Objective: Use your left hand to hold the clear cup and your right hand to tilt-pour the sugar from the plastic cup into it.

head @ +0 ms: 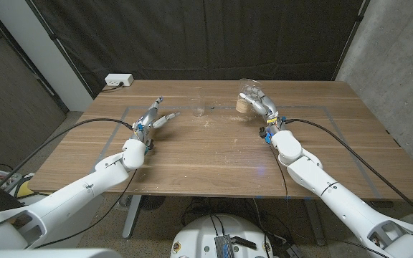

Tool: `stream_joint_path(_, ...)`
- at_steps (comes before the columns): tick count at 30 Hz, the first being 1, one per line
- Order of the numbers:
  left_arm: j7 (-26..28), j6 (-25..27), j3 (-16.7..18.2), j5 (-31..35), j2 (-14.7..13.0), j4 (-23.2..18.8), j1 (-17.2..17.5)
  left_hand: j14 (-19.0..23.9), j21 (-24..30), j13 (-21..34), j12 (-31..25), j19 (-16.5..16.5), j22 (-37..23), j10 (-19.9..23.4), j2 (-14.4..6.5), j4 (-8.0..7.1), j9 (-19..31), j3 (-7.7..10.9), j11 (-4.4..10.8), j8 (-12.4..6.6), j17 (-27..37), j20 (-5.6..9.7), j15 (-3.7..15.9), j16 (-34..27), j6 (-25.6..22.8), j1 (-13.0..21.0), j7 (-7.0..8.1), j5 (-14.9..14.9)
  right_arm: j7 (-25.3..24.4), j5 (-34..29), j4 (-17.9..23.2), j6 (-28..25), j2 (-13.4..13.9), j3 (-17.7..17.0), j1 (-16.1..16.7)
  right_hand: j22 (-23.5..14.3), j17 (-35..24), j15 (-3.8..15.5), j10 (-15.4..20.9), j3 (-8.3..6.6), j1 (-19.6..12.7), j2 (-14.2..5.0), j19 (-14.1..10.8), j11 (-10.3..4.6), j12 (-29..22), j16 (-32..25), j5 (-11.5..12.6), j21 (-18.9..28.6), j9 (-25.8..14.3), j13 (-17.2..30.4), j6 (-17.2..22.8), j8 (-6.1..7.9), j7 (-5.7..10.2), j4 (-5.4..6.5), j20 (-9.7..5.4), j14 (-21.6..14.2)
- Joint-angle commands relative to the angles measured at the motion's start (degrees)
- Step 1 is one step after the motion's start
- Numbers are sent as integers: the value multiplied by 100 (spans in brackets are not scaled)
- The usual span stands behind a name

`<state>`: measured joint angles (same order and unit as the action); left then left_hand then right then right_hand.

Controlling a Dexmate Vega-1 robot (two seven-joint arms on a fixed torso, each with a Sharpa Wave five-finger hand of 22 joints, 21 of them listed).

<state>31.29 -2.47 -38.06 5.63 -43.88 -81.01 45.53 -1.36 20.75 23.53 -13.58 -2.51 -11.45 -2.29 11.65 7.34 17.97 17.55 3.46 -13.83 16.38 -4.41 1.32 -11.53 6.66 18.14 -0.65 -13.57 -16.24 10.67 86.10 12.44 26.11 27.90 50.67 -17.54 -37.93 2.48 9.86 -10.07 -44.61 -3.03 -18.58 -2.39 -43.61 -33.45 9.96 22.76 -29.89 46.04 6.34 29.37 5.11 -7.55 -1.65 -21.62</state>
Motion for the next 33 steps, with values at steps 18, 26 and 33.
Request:
stream_joint_path(18,-451,-208,-589,636,505,1133,-1094,76,-6,82,-160,-111,4,198,-83,98,13,-366,75,-177,42,37,68,-118,-354,-14,89,-132,-190,4,335,78,125,-152,409,26,36,897,72,-67,1,-70,16,10,48,64,46,30,-50,43,54,51,-39,-23,-54,-65)
stream_joint_path(26,-596,-328,-777,723,831,1731,-1477,44,-22,95,-155,-100,4,161,-93,119,13,-426,77,-179,46,47,74,-106,-350,20,92,-159,-185,7,337,132,142,-173,453,36,31,884,87,-72,5,-78,21,18,55,76,47,29,-55,50,75,62,-53,-20,-61,-55)
stream_joint_path(33,-685,-759,-1042,861,1277,2698,-1973,34,-34,105,-162,-93,3,154,-100,134,13,-474,87,-176,49,54,91,-103,-336,50,136,-181,-198,-28,452,63,207,-196,504,45,34,886,92,-72,17,-76,29,18,66,86,47,26,-60,55,80,66,-51,-16,-64,-62)
